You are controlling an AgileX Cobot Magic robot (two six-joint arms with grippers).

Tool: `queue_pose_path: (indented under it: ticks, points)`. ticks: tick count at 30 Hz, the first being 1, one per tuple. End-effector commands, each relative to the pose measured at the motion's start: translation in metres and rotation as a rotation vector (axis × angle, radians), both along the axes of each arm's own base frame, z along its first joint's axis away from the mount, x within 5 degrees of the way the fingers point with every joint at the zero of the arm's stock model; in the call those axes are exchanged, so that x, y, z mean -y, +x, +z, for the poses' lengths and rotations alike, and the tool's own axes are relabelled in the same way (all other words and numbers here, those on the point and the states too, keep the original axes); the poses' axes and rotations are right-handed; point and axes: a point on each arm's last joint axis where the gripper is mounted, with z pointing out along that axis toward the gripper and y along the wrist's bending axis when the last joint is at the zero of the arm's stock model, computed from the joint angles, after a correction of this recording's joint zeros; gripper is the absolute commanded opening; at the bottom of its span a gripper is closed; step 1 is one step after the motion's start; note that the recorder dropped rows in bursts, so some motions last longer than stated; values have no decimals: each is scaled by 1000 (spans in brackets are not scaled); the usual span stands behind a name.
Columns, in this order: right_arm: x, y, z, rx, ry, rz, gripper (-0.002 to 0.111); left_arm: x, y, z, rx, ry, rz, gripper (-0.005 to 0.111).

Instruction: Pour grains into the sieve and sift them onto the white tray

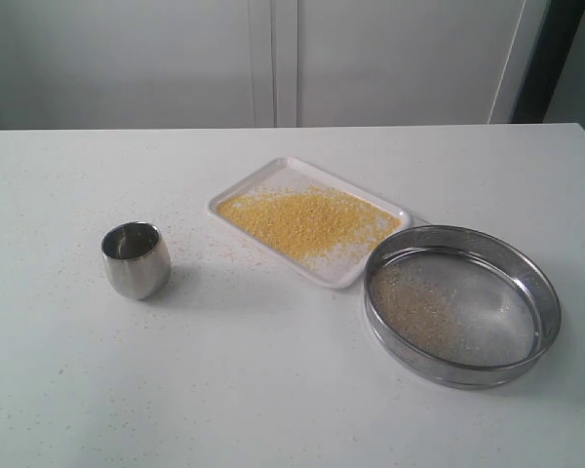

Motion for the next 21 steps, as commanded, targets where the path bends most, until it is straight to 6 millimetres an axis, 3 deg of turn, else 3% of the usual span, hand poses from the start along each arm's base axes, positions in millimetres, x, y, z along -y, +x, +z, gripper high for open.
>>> queue_pose_path:
  ticks: [1,8,21]
  points:
    - [0,0,2,22,1,6,0,0,-2,-2,-11,-3,-3,0]
    - [1,-12,7,86,9,6,0,0,-2,-2,-11,-3,-3,0]
    - [8,-74,23,406,41,6,0,0,-2,-2,-11,-3,-3,0]
